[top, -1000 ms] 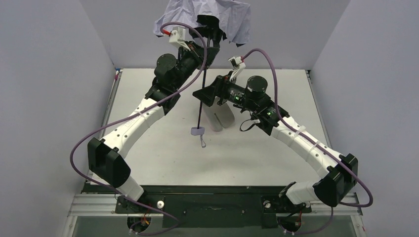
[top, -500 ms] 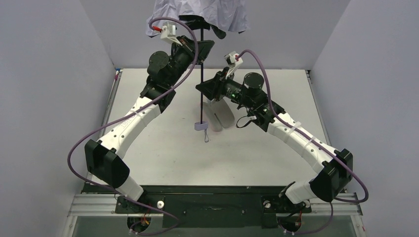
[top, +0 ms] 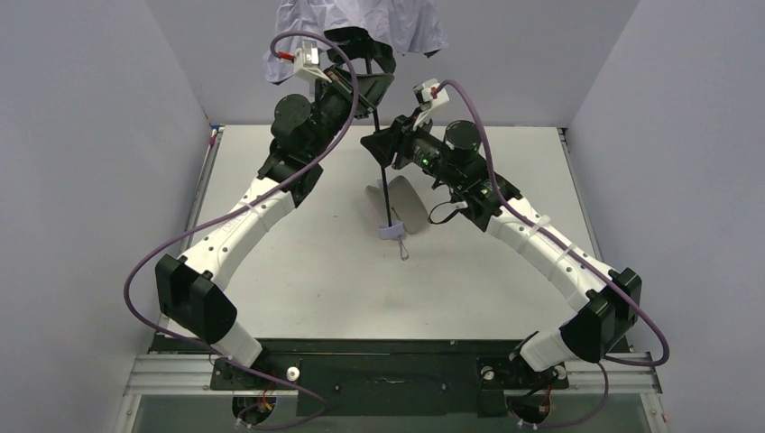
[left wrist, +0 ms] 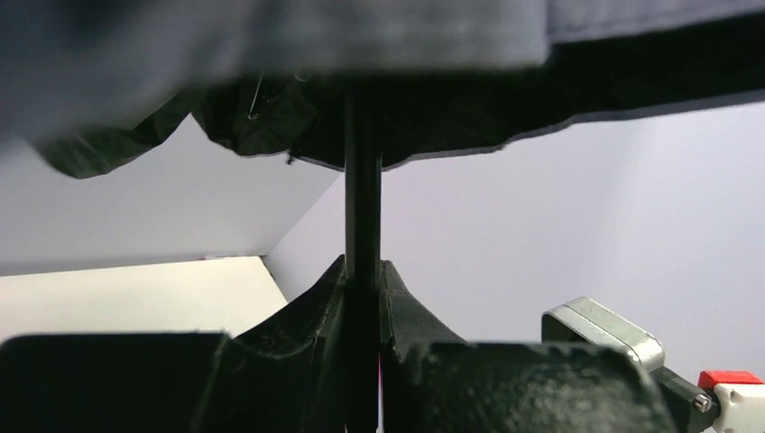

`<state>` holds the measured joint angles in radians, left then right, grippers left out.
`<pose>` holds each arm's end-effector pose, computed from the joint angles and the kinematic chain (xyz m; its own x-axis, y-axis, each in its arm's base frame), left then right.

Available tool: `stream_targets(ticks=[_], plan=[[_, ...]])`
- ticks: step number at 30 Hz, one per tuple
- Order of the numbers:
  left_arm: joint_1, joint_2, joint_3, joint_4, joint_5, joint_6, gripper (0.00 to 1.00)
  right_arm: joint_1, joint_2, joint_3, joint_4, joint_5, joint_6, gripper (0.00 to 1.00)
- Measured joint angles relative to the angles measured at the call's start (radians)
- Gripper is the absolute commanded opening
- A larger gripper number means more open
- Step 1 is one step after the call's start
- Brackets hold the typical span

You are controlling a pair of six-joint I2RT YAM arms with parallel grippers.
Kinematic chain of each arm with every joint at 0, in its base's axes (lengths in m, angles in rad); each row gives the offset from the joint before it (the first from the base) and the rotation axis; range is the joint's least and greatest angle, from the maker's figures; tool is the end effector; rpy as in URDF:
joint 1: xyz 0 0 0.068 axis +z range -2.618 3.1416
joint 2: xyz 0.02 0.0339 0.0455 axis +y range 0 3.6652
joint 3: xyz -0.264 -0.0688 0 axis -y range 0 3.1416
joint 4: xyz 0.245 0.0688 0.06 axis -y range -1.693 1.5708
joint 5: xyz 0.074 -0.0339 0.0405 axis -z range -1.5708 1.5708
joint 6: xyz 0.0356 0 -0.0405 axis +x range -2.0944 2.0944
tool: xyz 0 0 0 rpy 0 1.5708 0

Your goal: Open the umbrella

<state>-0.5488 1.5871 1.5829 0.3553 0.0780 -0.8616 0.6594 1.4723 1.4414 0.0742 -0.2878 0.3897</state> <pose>0.3162 -0.1966 0.4741 -0.2510 -0.7333 -0.6318 0.6020 0.3929 -0.6951 0.2695 0.2217 0.4333 -0.2767 0.2464 -0.9288 -0.7637 0.5303 0.3682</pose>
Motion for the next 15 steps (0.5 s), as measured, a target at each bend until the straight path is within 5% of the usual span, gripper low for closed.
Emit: stream_targets(ticks=[4, 7, 11, 12, 15], plan=[[-0.008, 0.0, -0.003, 0.0, -0.003, -0.006, 0.0, 0.005, 0.015, 0.025, -0.031, 0.045, -0.023, 0.19], [-0.013, 0.0, -0.004, -0.002, -0.003, -0.016, 0.0, 0.004, 0.021, 0.027, -0.044, 0.071, -0.042, 0.0], [-0.012, 0.0, -0.012, -0.008, -0.006, -0.014, 0.0, 0.007, 0.023, 0.027, -0.054, 0.068, -0.055, 0.0], [-0.012, 0.0, -0.013, -0.012, -0.006, -0.015, 0.04, 0.003, 0.023, 0.027, -0.058, 0.061, -0.053, 0.0], [-0.008, 0.0, -0.013, -0.037, 0.005, -0.014, 0.4, -0.02, 0.02, 0.013, -0.06, 0.011, -0.033, 0.0]])
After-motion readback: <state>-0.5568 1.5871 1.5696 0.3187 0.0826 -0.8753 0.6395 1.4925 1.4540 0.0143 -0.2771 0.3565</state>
